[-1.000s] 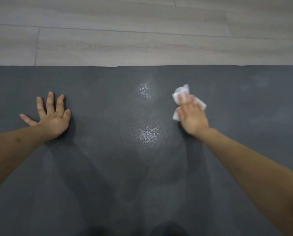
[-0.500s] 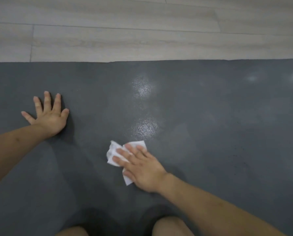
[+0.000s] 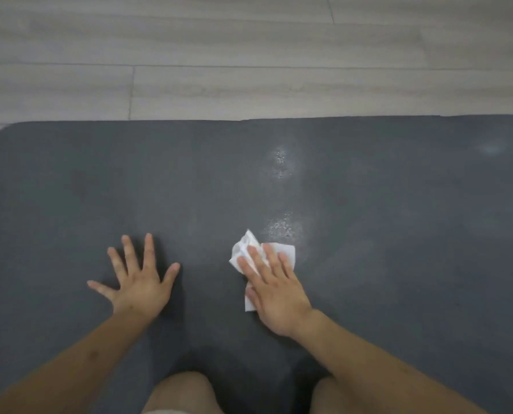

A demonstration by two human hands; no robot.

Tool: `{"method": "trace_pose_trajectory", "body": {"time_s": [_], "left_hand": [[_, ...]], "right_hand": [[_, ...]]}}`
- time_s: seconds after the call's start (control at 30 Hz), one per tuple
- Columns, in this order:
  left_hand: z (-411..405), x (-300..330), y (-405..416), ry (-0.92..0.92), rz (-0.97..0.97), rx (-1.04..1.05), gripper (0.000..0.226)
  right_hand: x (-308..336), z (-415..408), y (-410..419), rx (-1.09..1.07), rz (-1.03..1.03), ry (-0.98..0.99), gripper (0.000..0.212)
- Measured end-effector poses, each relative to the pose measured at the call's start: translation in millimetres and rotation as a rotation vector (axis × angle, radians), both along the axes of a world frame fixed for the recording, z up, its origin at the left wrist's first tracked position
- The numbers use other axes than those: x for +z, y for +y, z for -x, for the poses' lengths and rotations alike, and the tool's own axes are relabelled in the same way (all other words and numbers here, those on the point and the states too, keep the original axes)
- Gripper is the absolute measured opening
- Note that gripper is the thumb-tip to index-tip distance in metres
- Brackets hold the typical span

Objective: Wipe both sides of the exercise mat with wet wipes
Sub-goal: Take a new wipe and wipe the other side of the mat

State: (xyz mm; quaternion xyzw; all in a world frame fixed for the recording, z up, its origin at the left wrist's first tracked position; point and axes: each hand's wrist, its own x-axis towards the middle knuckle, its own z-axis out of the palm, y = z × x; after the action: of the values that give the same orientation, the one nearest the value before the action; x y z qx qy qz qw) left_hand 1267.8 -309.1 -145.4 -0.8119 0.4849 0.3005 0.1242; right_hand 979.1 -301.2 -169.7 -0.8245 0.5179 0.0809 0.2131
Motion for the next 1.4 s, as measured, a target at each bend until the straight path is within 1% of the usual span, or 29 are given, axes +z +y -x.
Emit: {"method": "trace_pose_trajectory", "body": {"time_s": [0.07,0.13,0.23,0.37,0.43,0.5,0.6,0.67,0.77,0.87,1.07,1.17,1.27,1.33,1.4], "left_hand": [[-12,-2,0,0.023,-0.088,0.017,0.090],[-18,-7,0,0.061,-0.125,0.015,0.089],[-19,-10,-3,0.097,-0.156,-0.001,0.086],[-25,-13,-8,0.120,-0.208,-0.029,0.083],[-26,-13,-11,0.139,-0.226,-0.024,0.083],[-27,-13,-11,0.143,-0.242,-0.026,0.084],[-28,-10,-13,0.170,-0.254,-0.032,0.084],[-31,-7,-12,0.192,-0.250,-0.044,0.083],[-33,-2,-11,0.229,-0.248,-0.034,0.080],[-32,1,-11,0.228,-0.234,-0.027,0.077],[-30,7,-9,0.207,-0.194,-0.037,0.078],[-28,2,-4,0.161,-0.152,-0.043,0.078],[-23,-2,2,0.128,-0.096,-0.028,0.078],[-21,-6,3,0.096,-0.051,-0.034,0.078],[-21,-7,5,0.091,-0.033,-0.036,0.078]], "right_hand": [[-4,-30,-7,0.198,0.009,-0.041,0.060],[-6,-49,-42,0.238,0.004,-0.015,0.059],[-7,-86,-128,0.191,0.031,-0.011,0.059],[-4,-155,-262,0.031,0.048,0.006,0.059],[-3,-180,-301,-0.027,0.047,0.022,0.059],[-7,-190,-313,-0.035,0.042,0.044,0.059],[-2,-185,-299,-0.021,0.037,0.047,0.059],[-1,-176,-270,-0.035,0.005,0.029,0.059],[1,-154,-192,-0.038,-0.025,0.034,0.060],[2,-128,-107,-0.029,-0.046,0.019,0.060],[2,-100,20,-0.003,-0.065,0.022,0.059],[1,-90,76,0.048,-0.044,0.006,0.060],[-1,-73,78,0.164,-0.054,-0.009,0.059],[1,-68,48,0.190,-0.006,-0.011,0.058],[-1,-76,-2,0.160,0.004,-0.008,0.057]]}}
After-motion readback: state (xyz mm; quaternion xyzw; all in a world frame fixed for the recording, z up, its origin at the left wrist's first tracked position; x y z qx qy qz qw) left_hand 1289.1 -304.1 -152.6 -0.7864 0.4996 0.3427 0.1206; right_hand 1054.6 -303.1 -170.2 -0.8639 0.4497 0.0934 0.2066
